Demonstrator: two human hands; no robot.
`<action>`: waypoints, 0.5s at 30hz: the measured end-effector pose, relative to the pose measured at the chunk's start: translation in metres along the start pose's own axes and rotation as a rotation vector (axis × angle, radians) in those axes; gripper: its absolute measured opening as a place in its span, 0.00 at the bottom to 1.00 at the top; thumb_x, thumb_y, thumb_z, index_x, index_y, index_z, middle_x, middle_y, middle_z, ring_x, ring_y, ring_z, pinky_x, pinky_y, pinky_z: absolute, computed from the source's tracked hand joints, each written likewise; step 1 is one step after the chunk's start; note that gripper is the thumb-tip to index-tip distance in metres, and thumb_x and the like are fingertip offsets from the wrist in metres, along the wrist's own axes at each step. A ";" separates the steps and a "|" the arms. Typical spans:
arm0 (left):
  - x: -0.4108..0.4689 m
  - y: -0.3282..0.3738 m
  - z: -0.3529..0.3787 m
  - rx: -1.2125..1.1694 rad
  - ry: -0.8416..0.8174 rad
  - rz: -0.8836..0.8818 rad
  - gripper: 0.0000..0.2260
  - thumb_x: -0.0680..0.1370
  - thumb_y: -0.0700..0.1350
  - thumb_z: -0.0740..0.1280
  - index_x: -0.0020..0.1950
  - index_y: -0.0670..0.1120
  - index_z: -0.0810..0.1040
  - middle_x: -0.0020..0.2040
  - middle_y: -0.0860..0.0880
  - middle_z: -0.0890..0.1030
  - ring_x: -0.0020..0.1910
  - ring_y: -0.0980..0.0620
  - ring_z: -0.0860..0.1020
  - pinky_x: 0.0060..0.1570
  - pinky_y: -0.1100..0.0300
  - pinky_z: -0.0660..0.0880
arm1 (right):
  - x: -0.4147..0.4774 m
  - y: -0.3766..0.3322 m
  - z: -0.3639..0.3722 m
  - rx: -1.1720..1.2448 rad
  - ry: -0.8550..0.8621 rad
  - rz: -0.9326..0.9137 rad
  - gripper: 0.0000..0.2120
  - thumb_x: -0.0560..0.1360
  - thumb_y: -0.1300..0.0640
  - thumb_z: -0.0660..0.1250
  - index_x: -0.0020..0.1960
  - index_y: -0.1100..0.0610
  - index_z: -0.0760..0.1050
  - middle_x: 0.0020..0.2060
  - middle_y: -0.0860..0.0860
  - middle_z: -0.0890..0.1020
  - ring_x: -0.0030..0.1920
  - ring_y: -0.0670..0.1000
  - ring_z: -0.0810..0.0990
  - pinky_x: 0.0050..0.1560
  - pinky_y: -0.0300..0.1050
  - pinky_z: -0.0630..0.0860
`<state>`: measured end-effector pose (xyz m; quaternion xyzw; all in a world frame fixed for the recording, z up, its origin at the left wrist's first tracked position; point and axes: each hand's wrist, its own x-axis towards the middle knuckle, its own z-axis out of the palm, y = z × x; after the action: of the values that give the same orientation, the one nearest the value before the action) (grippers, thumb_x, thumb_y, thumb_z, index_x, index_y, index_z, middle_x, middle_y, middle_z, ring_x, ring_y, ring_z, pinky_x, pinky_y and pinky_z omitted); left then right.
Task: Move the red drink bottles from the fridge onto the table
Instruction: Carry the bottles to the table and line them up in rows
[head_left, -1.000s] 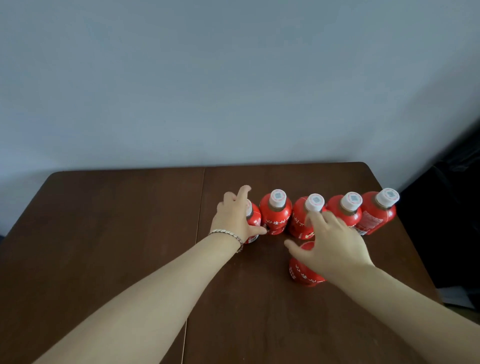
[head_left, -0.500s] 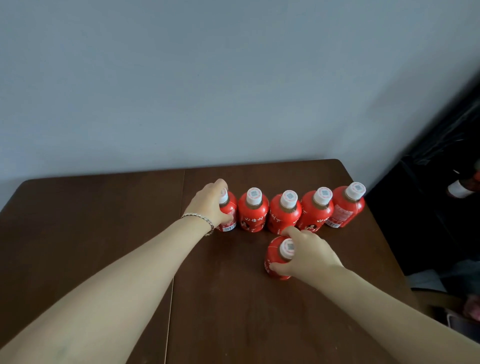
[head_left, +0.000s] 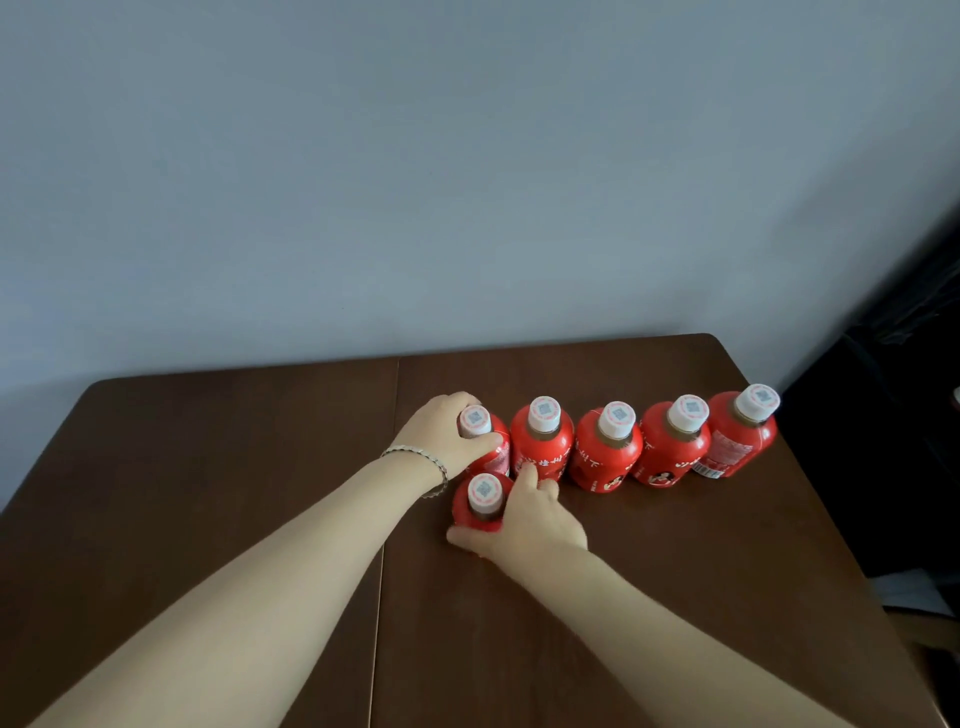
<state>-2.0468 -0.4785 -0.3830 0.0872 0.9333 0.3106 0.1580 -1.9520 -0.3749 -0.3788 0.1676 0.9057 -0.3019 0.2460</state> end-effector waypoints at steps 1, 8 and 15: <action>-0.002 -0.001 0.003 -0.035 -0.007 -0.012 0.23 0.71 0.53 0.70 0.63 0.50 0.71 0.62 0.48 0.74 0.59 0.50 0.74 0.54 0.62 0.67 | -0.002 0.003 -0.008 -0.034 0.010 -0.039 0.52 0.64 0.36 0.72 0.75 0.56 0.47 0.70 0.56 0.61 0.68 0.58 0.65 0.63 0.50 0.68; -0.022 0.004 0.029 -0.470 0.089 -0.109 0.08 0.75 0.51 0.65 0.52 0.57 0.70 0.52 0.56 0.74 0.47 0.61 0.72 0.49 0.67 0.68 | 0.031 0.007 -0.091 -0.260 0.229 -0.492 0.38 0.69 0.56 0.67 0.75 0.54 0.53 0.70 0.53 0.63 0.71 0.53 0.58 0.69 0.45 0.59; -0.018 0.011 0.028 -0.370 0.200 -0.194 0.13 0.82 0.50 0.50 0.58 0.47 0.70 0.58 0.47 0.74 0.52 0.53 0.71 0.50 0.60 0.64 | 0.064 0.009 -0.088 -0.434 0.042 -0.329 0.24 0.74 0.45 0.65 0.68 0.50 0.65 0.61 0.52 0.75 0.59 0.55 0.75 0.55 0.51 0.74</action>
<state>-2.0197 -0.4595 -0.3931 -0.0647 0.8753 0.4670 0.1073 -2.0306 -0.3027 -0.3561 -0.0321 0.9692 -0.1328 0.2048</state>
